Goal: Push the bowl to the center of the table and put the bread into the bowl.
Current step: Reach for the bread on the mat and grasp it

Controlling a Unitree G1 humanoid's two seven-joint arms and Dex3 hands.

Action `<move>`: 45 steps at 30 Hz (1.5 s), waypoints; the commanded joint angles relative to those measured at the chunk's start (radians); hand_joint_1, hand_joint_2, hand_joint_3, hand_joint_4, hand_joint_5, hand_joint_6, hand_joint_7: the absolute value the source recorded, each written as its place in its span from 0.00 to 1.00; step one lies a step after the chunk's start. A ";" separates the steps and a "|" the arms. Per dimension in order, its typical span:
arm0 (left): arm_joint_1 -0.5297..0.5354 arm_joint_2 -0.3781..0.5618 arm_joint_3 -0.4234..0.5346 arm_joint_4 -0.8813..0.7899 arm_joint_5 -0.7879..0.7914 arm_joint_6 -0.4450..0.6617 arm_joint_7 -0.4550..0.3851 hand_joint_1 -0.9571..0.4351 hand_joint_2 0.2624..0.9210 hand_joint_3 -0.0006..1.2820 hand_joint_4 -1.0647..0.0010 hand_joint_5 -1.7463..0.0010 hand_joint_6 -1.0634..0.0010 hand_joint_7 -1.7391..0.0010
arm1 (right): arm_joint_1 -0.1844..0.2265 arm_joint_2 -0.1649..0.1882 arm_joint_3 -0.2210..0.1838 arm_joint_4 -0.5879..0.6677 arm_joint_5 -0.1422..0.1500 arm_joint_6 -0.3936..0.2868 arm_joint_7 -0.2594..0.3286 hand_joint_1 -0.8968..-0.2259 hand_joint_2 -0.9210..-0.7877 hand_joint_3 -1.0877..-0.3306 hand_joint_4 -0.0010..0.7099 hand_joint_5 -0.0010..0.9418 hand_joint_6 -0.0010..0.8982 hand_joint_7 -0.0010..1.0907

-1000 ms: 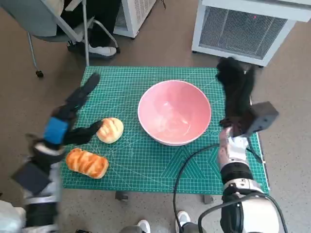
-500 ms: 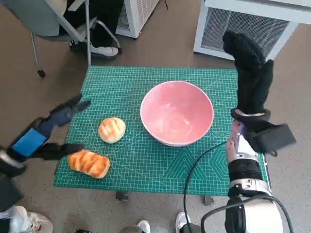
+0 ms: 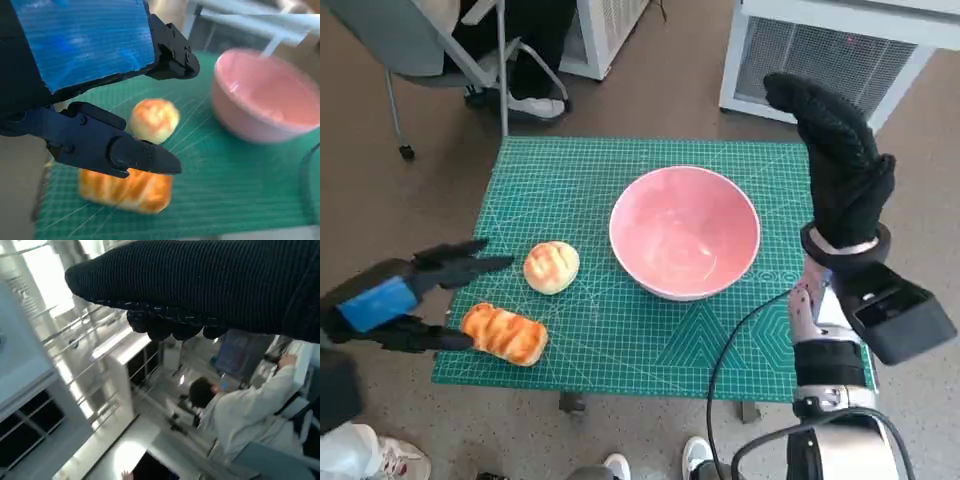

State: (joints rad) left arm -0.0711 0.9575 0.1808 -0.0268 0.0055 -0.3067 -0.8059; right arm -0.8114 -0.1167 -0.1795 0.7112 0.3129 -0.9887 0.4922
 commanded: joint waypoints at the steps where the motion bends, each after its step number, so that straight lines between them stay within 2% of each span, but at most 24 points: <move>1: -0.013 -0.001 -0.066 0.019 0.097 -0.006 0.022 0.47 0.89 0.00 0.78 1.00 0.60 0.99 | 0.036 0.000 0.009 -0.031 0.018 0.033 0.015 0.47 0.00 0.31 0.30 0.05 0.00 0.60; 13: -0.101 -0.041 -0.231 0.101 0.288 0.053 0.050 0.49 0.85 0.00 0.77 1.00 0.60 0.99 | 0.056 0.003 0.012 -0.079 0.029 0.065 0.017 0.49 0.00 0.31 0.29 0.06 0.00 0.59; 21: -0.159 -0.094 -0.333 0.196 0.362 0.091 0.052 0.50 0.84 0.00 0.73 0.99 0.59 0.99 | 0.061 0.003 0.012 -0.084 0.025 0.069 0.016 0.49 0.00 0.32 0.28 0.07 0.00 0.58; 25: -0.166 -0.109 -0.365 0.222 0.384 0.108 0.048 0.53 0.84 0.00 0.65 0.98 0.57 0.98 | 0.062 0.001 0.011 -0.083 0.023 0.067 0.016 0.49 0.00 0.32 0.28 0.07 0.00 0.58; 29: -0.167 -0.115 -0.384 0.231 0.407 0.126 0.057 0.59 0.89 0.01 0.48 0.94 0.47 0.93 | 0.063 0.001 0.011 -0.085 0.023 0.067 0.015 0.49 0.00 0.32 0.27 0.08 0.00 0.57; 30: -0.167 -0.115 -0.386 0.232 0.411 0.130 0.060 0.61 0.91 0.01 0.42 0.90 0.47 0.84 | 0.064 0.001 0.011 -0.086 0.023 0.067 0.014 0.49 0.00 0.32 0.27 0.08 0.00 0.57; 31: -0.165 -0.112 -0.385 0.228 0.413 0.131 0.066 0.62 0.93 0.01 0.42 0.83 0.50 0.75 | 0.064 0.002 0.011 -0.086 0.022 0.067 0.014 0.49 0.00 0.32 0.27 0.08 0.00 0.57; 32: -0.164 -0.110 -0.385 0.226 0.414 0.131 0.071 0.64 0.95 0.04 0.42 0.72 0.52 0.65 | 0.064 0.002 0.011 -0.086 0.022 0.066 0.014 0.49 0.00 0.32 0.27 0.08 0.00 0.57; 33: -0.160 -0.104 -0.380 0.221 0.413 0.123 0.080 0.66 0.97 0.08 0.44 0.55 0.55 0.49 | 0.064 0.002 0.011 -0.085 0.023 0.067 0.014 0.49 0.00 0.32 0.26 0.08 0.00 0.57; 34: -0.157 -0.100 -0.376 0.218 0.412 0.117 0.087 0.67 0.98 0.10 0.44 0.44 0.55 0.42 | 0.064 0.002 0.011 -0.085 0.024 0.067 0.014 0.49 0.00 0.33 0.26 0.09 0.00 0.57; 37: -0.145 -0.081 -0.354 0.197 0.393 0.088 0.104 0.68 0.99 0.11 0.42 0.32 0.53 0.33 | 0.064 0.003 0.011 -0.084 0.024 0.066 0.014 0.48 0.00 0.33 0.26 0.09 0.00 0.57; 45: -0.138 -0.045 -0.270 0.125 0.301 0.059 0.084 0.69 0.99 0.11 0.45 0.25 0.46 0.31 | 0.065 0.004 0.009 -0.082 0.024 0.066 0.013 0.49 0.00 0.33 0.24 0.11 0.00 0.57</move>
State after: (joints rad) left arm -0.2135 0.8791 -0.1301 0.1320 0.3451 -0.2401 -0.7076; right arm -0.7670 -0.1140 -0.1708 0.6251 0.3327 -0.9322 0.5024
